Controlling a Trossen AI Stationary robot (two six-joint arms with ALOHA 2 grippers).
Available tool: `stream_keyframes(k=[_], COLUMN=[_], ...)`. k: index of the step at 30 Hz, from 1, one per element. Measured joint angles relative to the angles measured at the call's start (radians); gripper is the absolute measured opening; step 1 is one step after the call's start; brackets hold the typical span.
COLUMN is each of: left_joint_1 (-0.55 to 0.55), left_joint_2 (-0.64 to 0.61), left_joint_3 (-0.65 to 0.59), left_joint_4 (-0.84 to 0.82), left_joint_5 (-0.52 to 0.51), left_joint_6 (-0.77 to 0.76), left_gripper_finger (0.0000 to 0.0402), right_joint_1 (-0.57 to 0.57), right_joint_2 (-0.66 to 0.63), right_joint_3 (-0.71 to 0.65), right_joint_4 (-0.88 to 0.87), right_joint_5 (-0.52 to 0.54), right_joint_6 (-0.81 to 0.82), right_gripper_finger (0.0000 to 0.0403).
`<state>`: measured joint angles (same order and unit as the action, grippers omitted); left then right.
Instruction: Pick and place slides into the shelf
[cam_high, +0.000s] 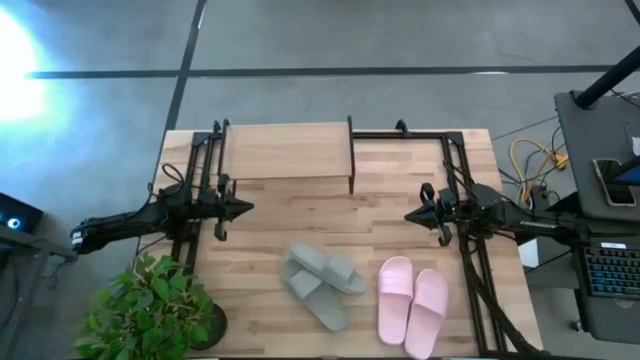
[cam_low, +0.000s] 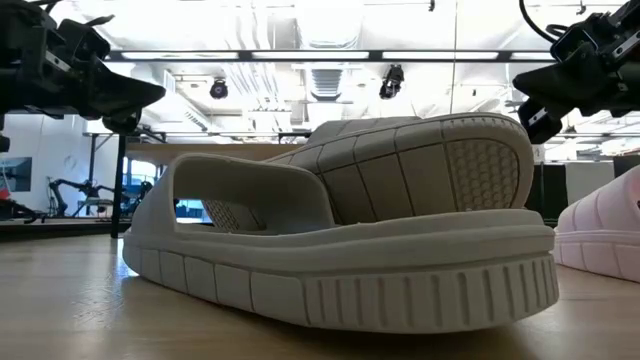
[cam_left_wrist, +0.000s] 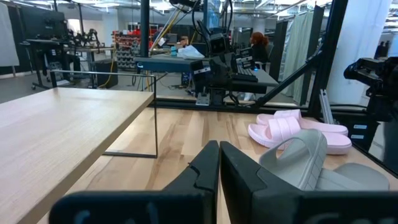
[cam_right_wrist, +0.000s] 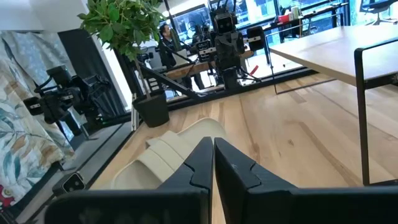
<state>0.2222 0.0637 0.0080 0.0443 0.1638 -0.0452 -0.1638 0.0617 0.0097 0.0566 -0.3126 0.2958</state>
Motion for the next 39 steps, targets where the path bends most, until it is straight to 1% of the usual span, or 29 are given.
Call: stream_keyframes(k=[6,7,8,10,11,12,18,21,26,28,30,32,36,39], left_joint_1=[0.0,0.0,0.0,0.0,0.0,0.0,0.0,0.0,0.0,0.0,0.0,0.0,0.0,0.0], left_joint_2=[0.0,0.001,0.001,0.0,0.0,0.0,0.004,0.004,0.006,0.005,0.007,0.005,0.006,0.007], left_joint_3=[0.0,0.0,0.0,0.0,0.0,0.0,0.0,0.0,0.0,0.0,0.0,0.0,0.0,0.0], left_joint_4=[0.0,0.0,0.0,0.0,0.0,0.0,0.0,0.0,0.0,0.0,0.0,0.0,0.0,0.0], left_joint_5=[0.0,0.0,0.0,0.0,0.0,0.0,0.0,0.0,0.0,0.0,0.0,0.0,0.0,0.0], left_joint_6=[0.0,0.0,0.0,0.0,0.0,0.0,0.0,0.0,0.0,0.0,0.0,0.0,0.0,0.0], left_gripper_finger=[0.0,0.0,0.0,0.0,0.0,0.0,0.0,0.0,0.0,0.0,0.0,0.0,0.0,0.0], right_joint_1=[0.0,0.0,0.0,0.0,0.0,0.0,0.0,0.0,0.001,0.002,0.011,0.032,0.095,0.118], right_joint_2=[0.0,0.0,0.0,0.0,0.002,0.006,0.009,0.012,0.04,0.065,0.111,0.178,0.385,0.546], right_joint_3=[0.0,0.0,0.0,0.0,0.0,0.0,0.0,-0.001,0.001,0.015,0.055,0.115,0.301,0.486], right_joint_4=[0.003,0.008,0.009,0.015,0.031,0.044,0.077,0.186,0.512,0.547,0.491,0.396,0.175,-0.101], right_joint_5=[0.0,-0.001,-0.01,-0.026,-0.017,0.0,0.049,0.055,0.017,-0.009,-0.028,-0.018,0.095,0.16], right_joint_6=[0.007,0.049,0.132,0.369,0.49,0.575,0.778,0.844,0.919,0.951,0.98,0.965,0.8,0.713], right_gripper_finger=[0.0009,0.0009,0.0009,0.0009,0.0009,0.0009,0.0009,0.0009,0.0009,0.0009,0.0016,0.0029,0.0069,0.0105])
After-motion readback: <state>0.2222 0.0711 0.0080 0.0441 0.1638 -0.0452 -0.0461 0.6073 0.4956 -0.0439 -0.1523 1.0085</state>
